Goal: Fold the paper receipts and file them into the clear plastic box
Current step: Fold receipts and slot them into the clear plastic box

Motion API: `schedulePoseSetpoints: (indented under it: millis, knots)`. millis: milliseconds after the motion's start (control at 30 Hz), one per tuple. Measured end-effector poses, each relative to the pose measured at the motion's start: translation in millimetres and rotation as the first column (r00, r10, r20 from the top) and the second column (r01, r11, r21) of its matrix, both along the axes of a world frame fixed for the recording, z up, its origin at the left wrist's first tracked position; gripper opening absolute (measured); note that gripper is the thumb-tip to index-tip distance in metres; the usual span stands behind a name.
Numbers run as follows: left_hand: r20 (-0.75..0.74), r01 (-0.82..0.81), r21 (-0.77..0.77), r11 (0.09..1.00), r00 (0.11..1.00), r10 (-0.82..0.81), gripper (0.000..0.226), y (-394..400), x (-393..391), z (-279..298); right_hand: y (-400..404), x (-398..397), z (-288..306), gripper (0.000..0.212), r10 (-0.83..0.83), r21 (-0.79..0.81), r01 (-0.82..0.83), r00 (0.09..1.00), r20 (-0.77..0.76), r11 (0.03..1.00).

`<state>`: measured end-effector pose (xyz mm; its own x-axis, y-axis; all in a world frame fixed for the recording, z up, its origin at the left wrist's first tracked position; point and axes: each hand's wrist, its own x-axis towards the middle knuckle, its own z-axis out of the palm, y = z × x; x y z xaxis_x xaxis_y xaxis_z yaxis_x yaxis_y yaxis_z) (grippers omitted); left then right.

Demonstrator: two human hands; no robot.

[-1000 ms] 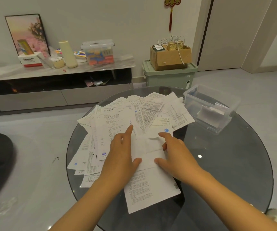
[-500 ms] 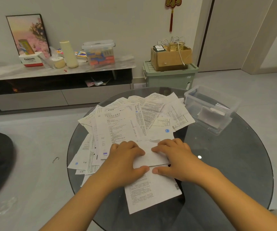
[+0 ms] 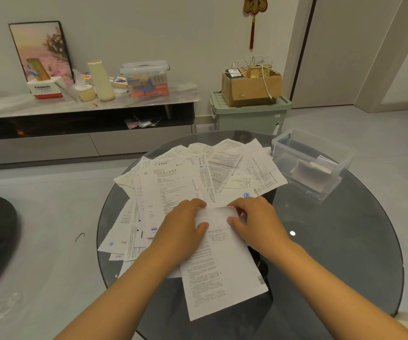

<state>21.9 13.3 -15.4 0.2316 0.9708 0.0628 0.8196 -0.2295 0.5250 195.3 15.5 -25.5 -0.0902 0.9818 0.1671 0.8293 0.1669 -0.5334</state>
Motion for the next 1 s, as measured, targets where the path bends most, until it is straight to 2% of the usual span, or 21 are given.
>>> schedulePoseSetpoints:
  millis: [133, 267, 400, 467, 667, 833, 900, 1000]
  knots:
    - [-0.044, -0.013, 0.031, 0.999, 0.999, 0.014, 0.045, 4, 5, -5, -1, 1, -4, 0.044, -0.002, 0.028, 0.002, 1.0, 0.011, 1.0]
    - [-0.058, -0.044, 0.089, 0.995, 0.997, 0.05, 0.043, 4, 2, -4, 0, 1, -6, 0.039, 0.012, 0.04, -0.015, 0.997, 0.078, 0.999]
    - [-0.105, -0.01, 0.153, 0.988, 0.994, 0.026, 0.016, 0, 0, 0, -4, -1, -4, 0.039, 0.033, 0.02, -0.037, 0.98, 0.197, 0.999]
    - [-0.126, 0.035, 0.156, 0.987, 0.992, -0.015, 0.013, -4, 1, 0, -6, 0, -1, 0.039, 0.043, 0.009, -0.047, 0.974, 0.224, 0.999]
    - [-0.094, 0.106, 0.126, 0.986, 0.991, -0.095, 0.021, -9, 0, -3, -14, 6, 8, 0.036, 0.056, -0.099, -0.034, 0.971, 0.231, 0.995]
    - [-0.126, 0.221, 0.075, 0.972, 0.969, -0.21, 0.033, -10, 1, -3, -20, 10, 15, 0.023, 0.054, -0.22, -0.011, 0.98, 0.192, 0.975]
    - [-0.144, 0.252, 0.034, 0.967, 0.959, -0.245, 0.044, -11, 4, -3, -24, 12, 17, 0.017, 0.045, -0.265, -0.004, 0.988, 0.15, 0.964]
    - [-0.149, 0.265, -0.05, 0.963, 0.951, -0.269, 0.059, -12, 6, -4, -29, 13, 19, 0.016, -0.018, -0.321, 0.02, 1.0, 0.008, 0.947]
